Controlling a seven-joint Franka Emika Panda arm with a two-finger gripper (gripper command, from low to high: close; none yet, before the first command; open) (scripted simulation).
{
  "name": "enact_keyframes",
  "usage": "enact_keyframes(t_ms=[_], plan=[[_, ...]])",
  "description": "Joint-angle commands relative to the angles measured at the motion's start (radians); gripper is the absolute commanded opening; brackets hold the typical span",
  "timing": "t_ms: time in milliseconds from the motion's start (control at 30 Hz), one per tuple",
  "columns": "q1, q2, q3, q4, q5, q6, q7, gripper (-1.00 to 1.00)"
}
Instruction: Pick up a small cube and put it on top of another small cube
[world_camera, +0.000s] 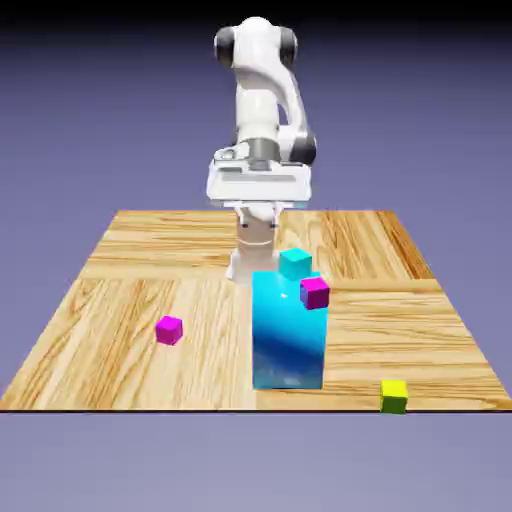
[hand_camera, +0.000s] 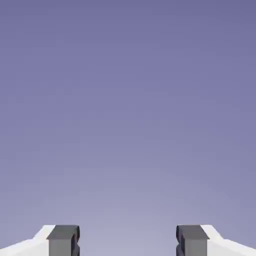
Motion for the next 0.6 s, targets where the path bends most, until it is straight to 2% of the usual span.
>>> enact_keyframes(t_ms=[0, 333, 567], plan=[[0.034, 0.005, -0.029, 0.015, -0.037, -0.029, -0.044, 0.00], [0.371, 0.060, -0.318, 0.166, -0.405, -0.314, -0.478, 0.00], [0.487, 0.065, -0.500, 0.219, -0.562, -0.413, -0.783, 0.00]])
